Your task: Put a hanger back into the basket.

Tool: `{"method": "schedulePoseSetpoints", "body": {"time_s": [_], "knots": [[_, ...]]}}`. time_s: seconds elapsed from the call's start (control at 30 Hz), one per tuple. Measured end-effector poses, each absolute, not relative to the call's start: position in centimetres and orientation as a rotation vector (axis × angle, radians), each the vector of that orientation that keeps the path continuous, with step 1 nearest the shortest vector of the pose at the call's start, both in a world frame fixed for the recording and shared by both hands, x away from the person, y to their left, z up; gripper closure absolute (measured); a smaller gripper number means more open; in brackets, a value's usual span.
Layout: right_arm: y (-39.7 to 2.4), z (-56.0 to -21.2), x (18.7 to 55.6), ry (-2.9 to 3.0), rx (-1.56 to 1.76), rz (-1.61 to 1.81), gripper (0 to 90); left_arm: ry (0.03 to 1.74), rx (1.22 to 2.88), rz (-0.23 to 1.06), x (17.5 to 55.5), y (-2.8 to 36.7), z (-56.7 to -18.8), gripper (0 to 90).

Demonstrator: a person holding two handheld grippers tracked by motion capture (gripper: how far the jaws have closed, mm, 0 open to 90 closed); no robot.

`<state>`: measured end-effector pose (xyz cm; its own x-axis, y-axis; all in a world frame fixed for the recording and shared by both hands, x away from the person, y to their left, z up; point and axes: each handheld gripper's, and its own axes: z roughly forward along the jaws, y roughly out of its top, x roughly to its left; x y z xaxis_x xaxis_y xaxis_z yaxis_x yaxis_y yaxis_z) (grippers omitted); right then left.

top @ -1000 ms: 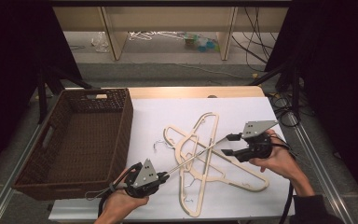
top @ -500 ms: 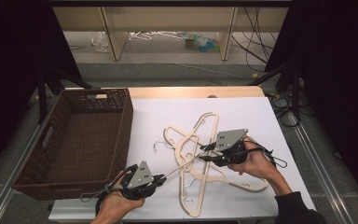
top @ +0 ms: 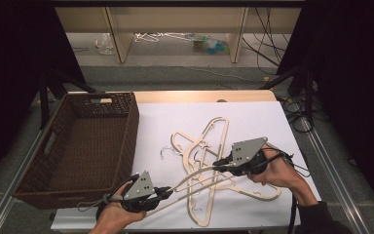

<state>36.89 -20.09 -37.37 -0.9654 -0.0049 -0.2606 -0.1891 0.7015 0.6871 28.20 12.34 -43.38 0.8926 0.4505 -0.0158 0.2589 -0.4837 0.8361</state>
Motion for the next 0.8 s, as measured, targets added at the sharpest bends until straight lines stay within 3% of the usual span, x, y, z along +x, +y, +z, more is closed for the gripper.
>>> {"method": "schedulePoseSetpoints", "body": {"time_s": [0.1,0.13,0.33,0.53,0.8], "knots": [[-20.1,-37.8,36.5,2.704,-0.155,1.088,84.6,0.46,2.158,0.296,28.2,11.8,-43.8,82.7],[-19.9,-38.0,36.4,2.724,-0.165,1.097,85.0,0.45,2.156,0.292,28.2,11.5,-43.9,75.6],[-19.7,-38.3,36.3,2.751,-0.166,1.102,85.1,0.415,2.121,0.307,28.9,8.7,-42.4,64.6],[-19.5,-38.4,36.2,2.75,-0.169,1.104,85.1,0.414,2.099,0.29,29.9,7.1,-41.5,67.1],[-19.6,-38.5,36.2,2.75,-0.168,1.117,84.7,0.436,2.097,0.243,31.0,6.2,-40.9,83.1]]}}
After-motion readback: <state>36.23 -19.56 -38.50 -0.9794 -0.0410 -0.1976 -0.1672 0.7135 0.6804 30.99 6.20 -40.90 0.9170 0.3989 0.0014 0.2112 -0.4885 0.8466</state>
